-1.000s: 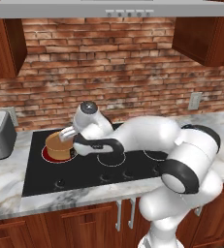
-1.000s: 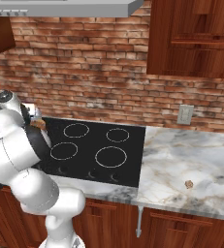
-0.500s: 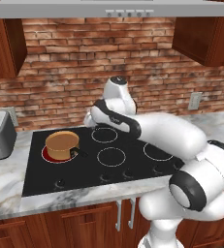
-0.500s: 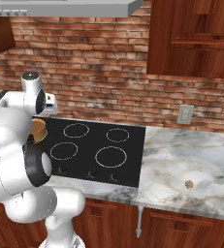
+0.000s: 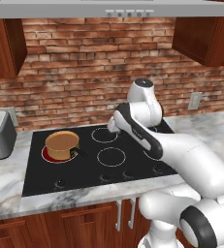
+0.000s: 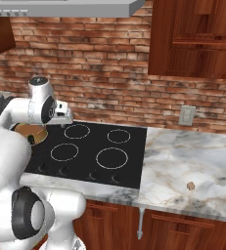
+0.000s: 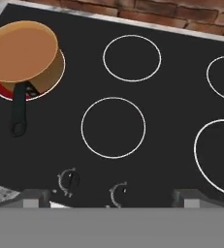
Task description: Pick up the sugar cube(s) and place them in the saucepan with hot chocolate.
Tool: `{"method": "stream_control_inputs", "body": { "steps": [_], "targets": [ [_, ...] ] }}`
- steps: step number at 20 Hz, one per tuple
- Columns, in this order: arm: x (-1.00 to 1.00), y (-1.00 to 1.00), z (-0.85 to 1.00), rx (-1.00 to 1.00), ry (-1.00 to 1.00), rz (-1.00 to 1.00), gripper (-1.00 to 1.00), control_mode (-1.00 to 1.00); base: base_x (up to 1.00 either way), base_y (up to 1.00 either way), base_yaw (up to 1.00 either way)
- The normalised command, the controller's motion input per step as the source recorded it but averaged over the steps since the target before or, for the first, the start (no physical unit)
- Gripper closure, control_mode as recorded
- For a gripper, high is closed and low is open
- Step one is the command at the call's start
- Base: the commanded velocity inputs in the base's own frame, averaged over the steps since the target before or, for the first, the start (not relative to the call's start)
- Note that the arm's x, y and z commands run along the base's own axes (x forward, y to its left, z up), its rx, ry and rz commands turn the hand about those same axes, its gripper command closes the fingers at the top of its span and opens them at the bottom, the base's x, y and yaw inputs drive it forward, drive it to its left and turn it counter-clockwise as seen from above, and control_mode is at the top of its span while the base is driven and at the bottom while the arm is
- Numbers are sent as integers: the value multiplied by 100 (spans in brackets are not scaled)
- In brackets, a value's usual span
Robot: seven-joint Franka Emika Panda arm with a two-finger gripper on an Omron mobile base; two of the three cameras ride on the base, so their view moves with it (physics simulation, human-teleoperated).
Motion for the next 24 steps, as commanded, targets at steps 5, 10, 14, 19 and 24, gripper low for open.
{"method": "stream_control_inputs", "body": {
  "steps": [5,10,14,19,24],
  "targets": [
    [-35,-97,0,-5,2,-13,-100,-100,0,0,0],
    [-32,-100,0,-3,3,-14,-100,-100,0,0,0],
    [-21,-100,0,-2,7,-20,-100,-100,0,0,0],
    [-12,-100,0,0,8,-26,-100,-100,0,0,0],
    [0,-99,0,0,7,-27,-100,-100,0,0,0]
  ]
}}
